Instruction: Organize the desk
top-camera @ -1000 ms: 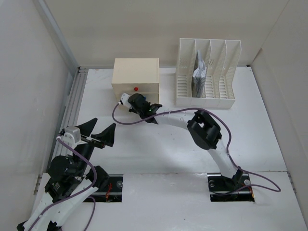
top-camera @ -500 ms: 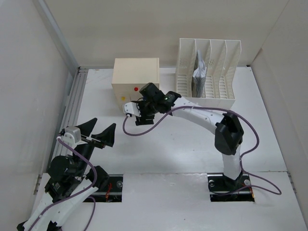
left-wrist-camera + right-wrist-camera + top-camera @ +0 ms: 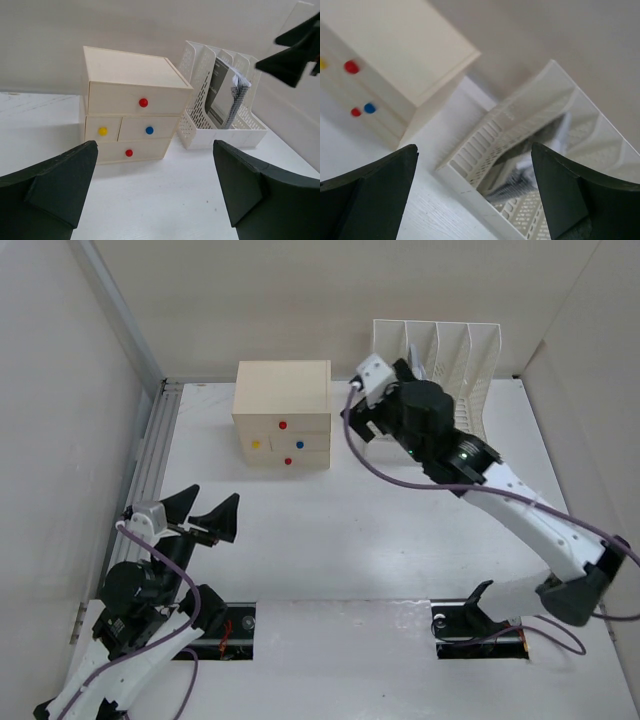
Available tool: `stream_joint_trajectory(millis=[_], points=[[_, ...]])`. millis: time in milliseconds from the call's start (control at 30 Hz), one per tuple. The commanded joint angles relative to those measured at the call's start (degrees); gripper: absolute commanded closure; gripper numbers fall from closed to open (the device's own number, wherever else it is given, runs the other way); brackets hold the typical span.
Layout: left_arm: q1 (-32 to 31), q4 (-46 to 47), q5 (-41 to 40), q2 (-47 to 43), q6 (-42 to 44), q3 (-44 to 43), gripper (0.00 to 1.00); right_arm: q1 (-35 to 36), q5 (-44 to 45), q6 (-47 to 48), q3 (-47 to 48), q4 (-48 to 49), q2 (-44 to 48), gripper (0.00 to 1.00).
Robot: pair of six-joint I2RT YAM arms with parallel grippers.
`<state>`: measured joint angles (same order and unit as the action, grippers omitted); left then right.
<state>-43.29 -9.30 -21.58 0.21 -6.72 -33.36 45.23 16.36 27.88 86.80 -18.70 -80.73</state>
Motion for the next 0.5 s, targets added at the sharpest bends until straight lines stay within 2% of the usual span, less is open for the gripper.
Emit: stream_joint_trajectory(millis=[0, 100, 133, 233, 467], points=[[0.1, 1.7, 0.0, 7.7, -2.2, -4.4, 0.00, -1.9, 8.2, -7.0, -5.6, 8.0, 6.4, 0.00], [0.1, -0.6, 1.8, 19.2, -2.9, -10.6, 0.00, -5.2, 7.8, -12.0, -11.8, 9.3, 12.3, 0.00], [0.1, -1.2, 1.8, 26.4, -2.9, -14.9, 0.00, -7.5, 7.8, -12.8, -13.5, 9.3, 13.7, 0.00], [0.1, 0.8, 0.6, 36.2, -1.1, -19.1, 0.00, -14.0, 4.4, -17.5, -19.4, 11.7, 18.9, 0.00], [1.2, 11.8, 7.2, 44.1, 2.1, -16.6, 0.00, -26.6, -6.2, -20.2, -27.6, 14.4, 27.2, 0.00]])
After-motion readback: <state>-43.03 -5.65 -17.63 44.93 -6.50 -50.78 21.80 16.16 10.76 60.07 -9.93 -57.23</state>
